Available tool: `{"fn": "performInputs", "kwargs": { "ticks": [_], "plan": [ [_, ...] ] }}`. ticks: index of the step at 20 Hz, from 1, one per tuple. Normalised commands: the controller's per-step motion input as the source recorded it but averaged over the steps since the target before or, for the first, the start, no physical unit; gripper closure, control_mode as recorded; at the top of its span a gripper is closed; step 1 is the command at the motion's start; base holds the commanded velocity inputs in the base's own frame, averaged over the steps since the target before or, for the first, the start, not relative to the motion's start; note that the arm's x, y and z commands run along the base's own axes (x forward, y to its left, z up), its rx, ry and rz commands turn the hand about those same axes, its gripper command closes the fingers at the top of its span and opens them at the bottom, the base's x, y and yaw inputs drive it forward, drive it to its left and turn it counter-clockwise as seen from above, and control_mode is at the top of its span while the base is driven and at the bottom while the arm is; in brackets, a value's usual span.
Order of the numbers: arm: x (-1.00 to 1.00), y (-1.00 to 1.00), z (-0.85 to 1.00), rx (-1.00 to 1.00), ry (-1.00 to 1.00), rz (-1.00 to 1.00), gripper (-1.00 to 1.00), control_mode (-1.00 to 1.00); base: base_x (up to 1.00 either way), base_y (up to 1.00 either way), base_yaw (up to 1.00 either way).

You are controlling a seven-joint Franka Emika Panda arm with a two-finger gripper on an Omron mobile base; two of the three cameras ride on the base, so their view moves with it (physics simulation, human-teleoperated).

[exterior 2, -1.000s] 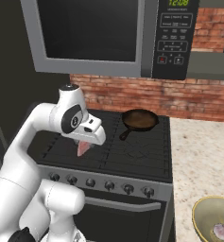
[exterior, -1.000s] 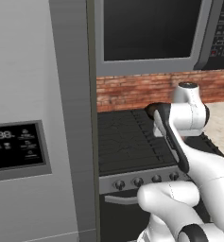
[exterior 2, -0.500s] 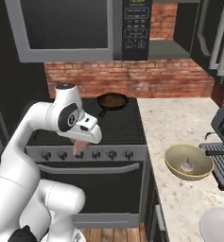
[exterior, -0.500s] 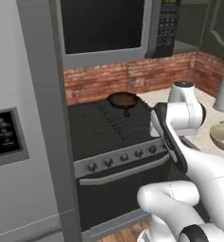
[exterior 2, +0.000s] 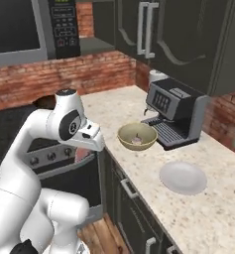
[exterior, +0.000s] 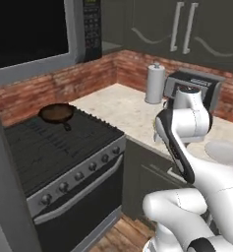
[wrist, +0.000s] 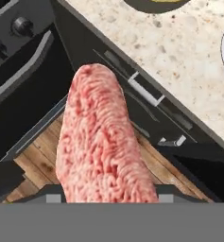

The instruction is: Place the steak on the plate and place the garlic on the same plate.

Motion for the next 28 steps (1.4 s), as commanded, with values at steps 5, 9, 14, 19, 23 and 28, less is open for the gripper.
{"fn": "performInputs", "kwargs": {
  "ticks": [5, 9, 14, 19, 23, 28],
  "plan": [
    [0.00, 0.00, 0.00, 0.00, 0.00, 0.00, 1.00, 1.00, -0.18, 0.00, -0.80],
    [0.00, 0.00, 0.00, 0.00, 0.00, 0.00, 1.00, 1.00, -0.01, 0.00, -0.80],
    [0.00, 0.00, 0.00, 0.00, 0.00, 0.00, 1.00, 1.00, 0.00, 0.02, -0.74],
    [0.00, 0.00, 0.00, 0.00, 0.00, 0.00, 1.00, 1.00, 0.24, 0.36, -0.61],
    [0.00, 0.00, 0.00, 0.00, 0.00, 0.00, 1.00, 1.00, 0.50, 0.70, -0.43],
    [0.00, 0.00, 0.00, 0.00, 0.00, 0.00, 1.00, 1.00, 0.43, 0.58, -0.29]
  ]
}}
